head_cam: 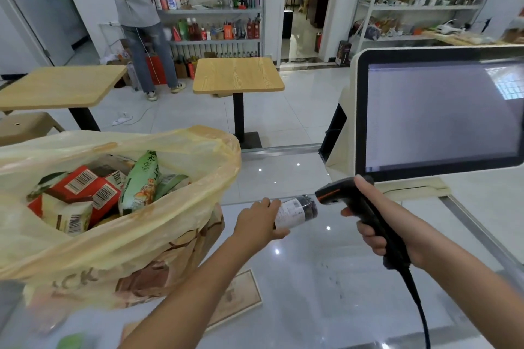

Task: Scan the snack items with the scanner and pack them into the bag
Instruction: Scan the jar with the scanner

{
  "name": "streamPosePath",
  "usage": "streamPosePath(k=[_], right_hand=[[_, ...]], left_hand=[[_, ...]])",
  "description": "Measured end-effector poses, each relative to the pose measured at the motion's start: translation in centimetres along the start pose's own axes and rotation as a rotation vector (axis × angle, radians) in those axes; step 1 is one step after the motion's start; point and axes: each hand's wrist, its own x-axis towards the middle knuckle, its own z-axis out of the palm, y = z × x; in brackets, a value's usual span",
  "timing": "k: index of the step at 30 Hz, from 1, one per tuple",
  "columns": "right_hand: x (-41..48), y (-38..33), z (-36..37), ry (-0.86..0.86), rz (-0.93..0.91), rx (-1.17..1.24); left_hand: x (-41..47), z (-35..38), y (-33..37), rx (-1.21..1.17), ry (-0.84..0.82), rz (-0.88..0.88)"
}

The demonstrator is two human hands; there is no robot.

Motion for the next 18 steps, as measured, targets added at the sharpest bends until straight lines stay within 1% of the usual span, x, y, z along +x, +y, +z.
streamPosePath(k=[2, 5, 9, 12, 14, 16, 18], right_hand=[[-0.4, -0.7, 0.6, -0.015, 0.004, -0.037], [-0.5, -1.4, 1.4, 0.009, 0.013, -0.102], [-0.4, -2.0, 2.5, 0.04, 0.022, -0.15], [-0.2, -2.2, 3.1, 0.054, 0.036, -0.152], [-0.1, -2.3, 3.4, 0.059, 0.042, -0.147], [0.0, -2.5, 3.6, 0.061, 0.044, -0.143], [0.1, -2.5, 3.7, 0.064, 0.042, -0.139]], left_hand=[[-0.2, 0.4, 0.2, 0.03, 0.032, 0.004], [-0.7, 0.6, 0.7, 0.066, 0.077, -0.021], [-1.8, 1.2, 1.8, 0.177, 0.125, -0.103], [-2.4, 1.3, 2.3, 0.155, 0.168, -0.17], [-2.4, 1.2, 2.4, 0.115, 0.196, -0.181], [-2.4, 1.4, 2.4, 0.097, 0.171, -0.185], [-2.4, 1.3, 2.4, 0.089, 0.182, -0.189]])
